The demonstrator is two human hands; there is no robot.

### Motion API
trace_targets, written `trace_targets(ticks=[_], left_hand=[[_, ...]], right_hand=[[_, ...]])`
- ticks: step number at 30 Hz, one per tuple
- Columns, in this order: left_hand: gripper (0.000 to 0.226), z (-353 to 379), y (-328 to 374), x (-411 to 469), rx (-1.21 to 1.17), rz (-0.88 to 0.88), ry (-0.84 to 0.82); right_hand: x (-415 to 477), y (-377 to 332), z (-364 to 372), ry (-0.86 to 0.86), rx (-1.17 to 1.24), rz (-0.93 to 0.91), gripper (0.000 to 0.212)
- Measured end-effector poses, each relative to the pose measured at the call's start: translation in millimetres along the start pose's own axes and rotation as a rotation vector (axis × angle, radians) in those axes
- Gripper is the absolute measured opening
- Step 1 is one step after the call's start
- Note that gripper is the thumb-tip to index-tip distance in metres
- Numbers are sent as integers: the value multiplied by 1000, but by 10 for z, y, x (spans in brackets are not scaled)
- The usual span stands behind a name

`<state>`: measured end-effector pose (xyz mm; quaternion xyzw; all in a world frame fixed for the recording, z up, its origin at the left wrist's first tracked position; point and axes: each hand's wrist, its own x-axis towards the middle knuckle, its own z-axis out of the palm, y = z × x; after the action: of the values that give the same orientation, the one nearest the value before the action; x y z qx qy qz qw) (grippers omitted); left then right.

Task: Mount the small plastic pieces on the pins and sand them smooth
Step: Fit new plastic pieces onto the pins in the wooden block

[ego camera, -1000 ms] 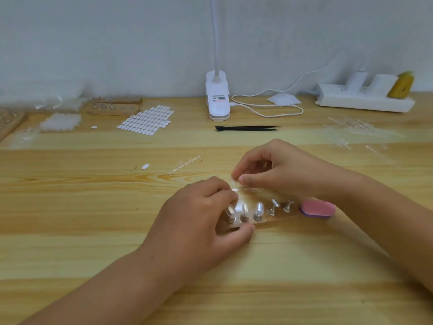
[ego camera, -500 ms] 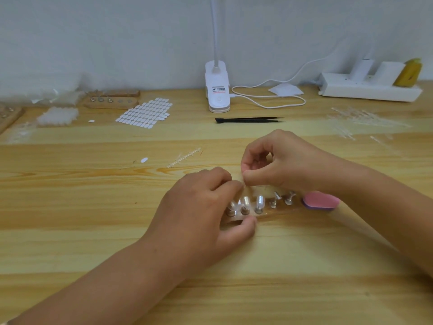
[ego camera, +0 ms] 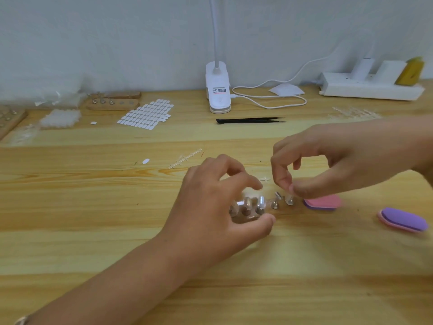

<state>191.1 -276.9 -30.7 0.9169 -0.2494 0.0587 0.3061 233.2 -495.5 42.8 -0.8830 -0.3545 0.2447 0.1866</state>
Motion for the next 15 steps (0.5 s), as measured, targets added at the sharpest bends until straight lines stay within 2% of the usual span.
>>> trace_targets(ticks=[8, 15], left_hand=[[10, 125, 122, 46, -203, -78, 6], [16, 159, 118, 50, -156, -68, 25]], right_hand=[[63, -50, 43, 50, -48, -17, 6], [81, -95, 61, 56, -55, -13, 7]])
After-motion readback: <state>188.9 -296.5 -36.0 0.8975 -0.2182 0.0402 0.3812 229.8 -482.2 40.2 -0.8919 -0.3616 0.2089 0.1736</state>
